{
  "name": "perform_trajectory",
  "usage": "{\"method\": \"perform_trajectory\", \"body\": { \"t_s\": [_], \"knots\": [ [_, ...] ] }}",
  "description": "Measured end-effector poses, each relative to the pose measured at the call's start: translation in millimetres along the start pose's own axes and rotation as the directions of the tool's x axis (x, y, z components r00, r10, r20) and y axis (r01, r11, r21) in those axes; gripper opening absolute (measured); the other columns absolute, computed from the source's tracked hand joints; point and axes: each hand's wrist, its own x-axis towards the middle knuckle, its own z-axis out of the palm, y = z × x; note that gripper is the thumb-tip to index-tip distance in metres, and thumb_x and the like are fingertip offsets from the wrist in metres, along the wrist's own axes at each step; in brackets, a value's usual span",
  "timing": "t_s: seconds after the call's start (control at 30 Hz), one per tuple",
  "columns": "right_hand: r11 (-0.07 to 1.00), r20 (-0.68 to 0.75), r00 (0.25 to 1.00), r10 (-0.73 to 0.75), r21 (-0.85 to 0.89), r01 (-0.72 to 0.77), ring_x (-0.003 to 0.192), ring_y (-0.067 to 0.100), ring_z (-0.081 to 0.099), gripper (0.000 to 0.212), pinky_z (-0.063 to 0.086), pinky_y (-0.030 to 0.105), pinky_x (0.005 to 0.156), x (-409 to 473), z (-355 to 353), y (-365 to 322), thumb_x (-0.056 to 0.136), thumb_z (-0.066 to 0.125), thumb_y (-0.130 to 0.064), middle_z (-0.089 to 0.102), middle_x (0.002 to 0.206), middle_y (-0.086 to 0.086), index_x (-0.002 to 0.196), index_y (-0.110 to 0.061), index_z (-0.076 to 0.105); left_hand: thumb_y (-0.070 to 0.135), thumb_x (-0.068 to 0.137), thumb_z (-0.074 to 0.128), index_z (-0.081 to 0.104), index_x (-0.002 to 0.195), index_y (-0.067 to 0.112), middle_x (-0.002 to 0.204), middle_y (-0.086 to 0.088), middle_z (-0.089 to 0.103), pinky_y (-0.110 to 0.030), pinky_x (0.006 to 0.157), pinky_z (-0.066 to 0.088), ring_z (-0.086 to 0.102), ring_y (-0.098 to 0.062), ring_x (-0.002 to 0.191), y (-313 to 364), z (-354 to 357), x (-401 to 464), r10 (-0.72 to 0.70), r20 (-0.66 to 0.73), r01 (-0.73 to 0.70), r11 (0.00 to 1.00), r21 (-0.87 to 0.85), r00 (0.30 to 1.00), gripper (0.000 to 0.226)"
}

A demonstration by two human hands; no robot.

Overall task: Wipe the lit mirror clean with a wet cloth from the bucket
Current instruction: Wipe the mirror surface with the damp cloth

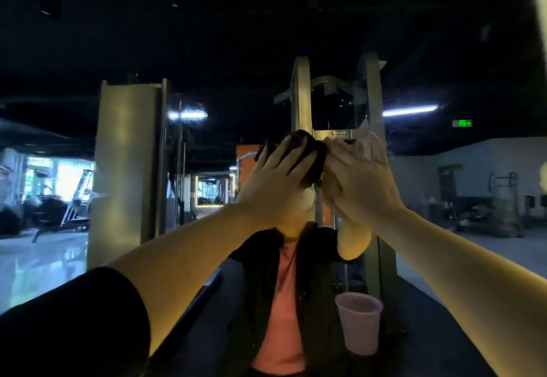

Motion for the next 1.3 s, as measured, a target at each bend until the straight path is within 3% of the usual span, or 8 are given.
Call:
{"method": "perform_trajectory", "body": {
  "t_s": [0.1,0.27,0.43,0.63,0.8,1.0,1.2,1.3],
  "knots": [
    [0.995,-0.05,0.994,-0.1,0.011,0.101,0.135,0.029,0.047,0.049,0.029,0.066,0.11,-28.9,7.3,25.1,0.093,0.039,-0.027,0.055,0.142,0.01,0.137,-0.011,0.054,0.046,0.099,0.031,-0.001,0.152,0.028,0.16,0.003,-0.008,-0.044,0.117,-0.01,-0.014,-0.019,0.146,-23.7,0.8,-9.7,0.049,0.011,-0.05,0.998,0.042,0.999,0.065],
    [0.989,-0.055,0.988,-0.145,0.006,0.146,0.132,0.032,0.046,0.05,0.033,0.068,0.106,-55.8,6.3,49.4,0.089,0.043,-0.025,0.059,0.136,0.015,0.133,-0.007,0.058,0.044,0.098,0.023,0.007,0.156,0.023,0.165,-0.001,-0.003,-0.048,0.12,-0.004,-0.01,-0.026,0.151,11.0,-5.6,5.1,-0.471,-0.095,0.448,0.874,-0.189,0.877,0.064],
    [0.984,0.009,0.984,-0.176,-0.04,0.176,0.136,0.023,0.045,0.052,0.02,0.063,0.115,-57.6,2.3,53.0,0.09,0.039,-0.032,0.057,0.141,0.006,0.135,-0.013,0.059,0.036,0.096,0.053,0.012,0.155,0.023,0.163,-0.005,0.013,-0.055,0.12,0.012,0.004,-0.031,0.15,39.9,26.1,-31.1,0.063,-0.043,-0.064,0.998,-0.011,0.997,0.072],
    [0.996,0.008,0.996,-0.088,0.011,0.088,0.132,0.027,0.052,0.052,0.017,0.06,0.116,-65.2,9.1,34.8,0.094,0.036,-0.032,0.057,0.14,0.012,0.132,-0.007,0.062,0.035,0.104,0.036,0.0,0.157,0.022,0.164,-0.003,-0.008,-0.048,0.122,-0.002,-0.012,-0.028,0.15,28.4,9.7,-28.6,-0.693,-0.04,0.66,0.701,-0.268,0.72,0.066],
    [0.976,-0.008,0.976,-0.216,0.012,0.216,0.131,0.025,0.053,0.05,0.011,0.061,0.115,-70.3,1.4,56.1,0.092,0.038,-0.032,0.059,0.139,0.008,0.131,-0.011,0.062,0.035,0.102,0.042,-0.004,0.154,0.026,0.163,0.001,-0.01,-0.05,0.122,0.0,-0.016,-0.025,0.15,81.3,17.6,-14.9,-0.206,0.017,0.206,0.974,-0.098,0.978,0.07],
    [0.988,-0.021,0.988,-0.15,0.023,0.15,0.127,0.028,0.056,0.049,0.014,0.063,0.117,-84.6,1.7,110.3,0.096,0.034,-0.031,0.063,0.133,0.012,0.127,-0.007,0.064,0.034,0.104,0.038,-0.003,0.156,0.021,0.164,-0.004,-0.012,-0.052,0.122,0.001,-0.014,-0.03,0.149,61.1,-3.3,30.1,-0.67,0.02,0.656,0.718,-0.233,0.742,0.068],
    [0.994,-0.004,0.996,-0.09,0.068,0.09,0.131,0.022,0.054,0.049,0.016,0.064,0.116,-87.3,-3.1,101.0,0.093,0.038,-0.032,0.061,0.136,0.006,0.129,-0.01,0.063,0.037,0.099,0.041,-0.004,0.151,0.026,0.163,-0.001,-0.003,-0.052,0.121,0.002,-0.009,-0.026,0.15,119.3,18.7,11.6,-0.039,0.046,0.041,0.998,-0.041,0.998,0.069],
    [0.99,-0.038,0.991,-0.126,0.054,0.128,0.123,0.023,0.059,0.046,0.017,0.062,0.116,-83.1,-5.1,107.0,0.09,0.04,-0.032,0.066,0.128,0.006,0.12,-0.01,0.069,0.042,0.099,0.034,-0.007,0.152,0.026,0.162,0.001,-0.011,-0.052,0.121,0.002,-0.014,-0.024,0.148,70.0,6.7,17.9,-0.194,0.079,0.196,0.981,-0.012,0.978,0.068]
  ]
}}
